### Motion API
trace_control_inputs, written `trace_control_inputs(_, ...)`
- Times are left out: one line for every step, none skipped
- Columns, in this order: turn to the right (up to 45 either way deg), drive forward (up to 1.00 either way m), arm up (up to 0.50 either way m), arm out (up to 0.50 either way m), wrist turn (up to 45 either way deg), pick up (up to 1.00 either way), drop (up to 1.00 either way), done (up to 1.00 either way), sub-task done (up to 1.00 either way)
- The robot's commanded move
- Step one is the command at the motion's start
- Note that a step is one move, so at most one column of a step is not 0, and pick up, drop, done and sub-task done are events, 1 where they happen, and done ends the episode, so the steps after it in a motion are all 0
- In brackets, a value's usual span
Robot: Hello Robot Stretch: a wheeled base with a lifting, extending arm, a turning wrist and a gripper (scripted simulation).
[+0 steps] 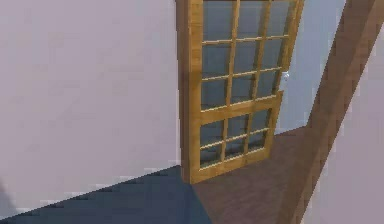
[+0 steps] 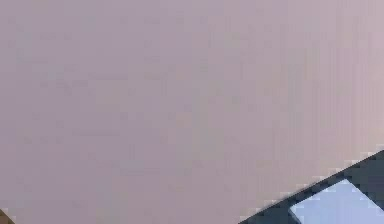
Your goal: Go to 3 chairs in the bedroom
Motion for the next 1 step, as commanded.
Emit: trace_control_inputs(0.0, 0.45, 0.00, 0.00, 0.0, 0.00, 0.00, 0.00, 0.00)
